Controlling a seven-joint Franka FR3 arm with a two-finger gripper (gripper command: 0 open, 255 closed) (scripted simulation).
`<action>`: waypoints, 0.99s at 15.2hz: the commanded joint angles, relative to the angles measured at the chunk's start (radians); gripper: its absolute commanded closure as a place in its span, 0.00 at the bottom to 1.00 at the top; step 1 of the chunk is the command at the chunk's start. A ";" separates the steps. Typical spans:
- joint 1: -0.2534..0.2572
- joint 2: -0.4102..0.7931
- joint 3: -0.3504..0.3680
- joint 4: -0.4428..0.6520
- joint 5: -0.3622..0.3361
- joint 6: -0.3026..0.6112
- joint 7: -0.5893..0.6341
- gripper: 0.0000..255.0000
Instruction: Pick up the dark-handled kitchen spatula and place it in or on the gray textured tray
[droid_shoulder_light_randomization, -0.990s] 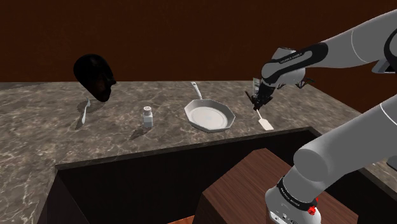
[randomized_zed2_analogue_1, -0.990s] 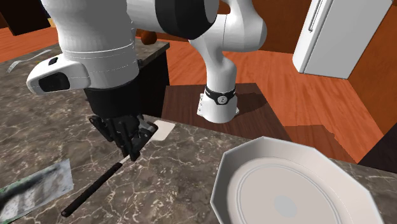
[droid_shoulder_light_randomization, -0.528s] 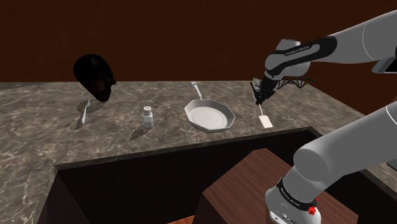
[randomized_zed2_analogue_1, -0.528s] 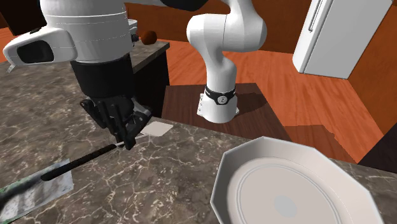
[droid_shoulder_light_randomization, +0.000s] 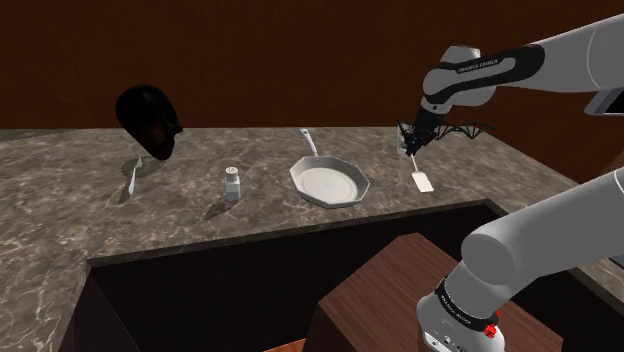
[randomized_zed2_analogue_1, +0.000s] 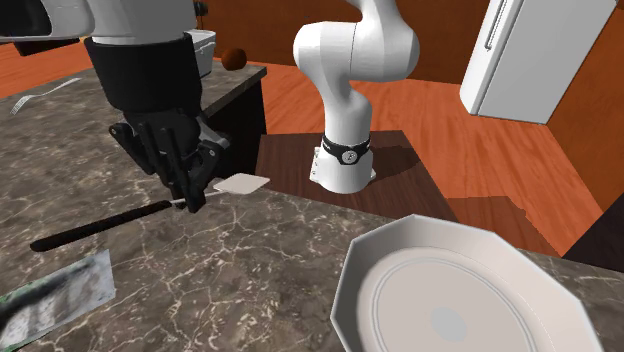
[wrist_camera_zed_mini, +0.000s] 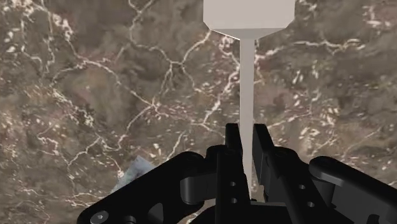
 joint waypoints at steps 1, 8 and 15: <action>0.000 -0.014 0.004 0.020 -0.001 -0.034 0.002 1.00; 0.004 0.208 -0.073 0.256 0.063 -0.051 -0.117 1.00; -0.030 0.488 -0.131 0.574 0.189 -0.111 -0.264 1.00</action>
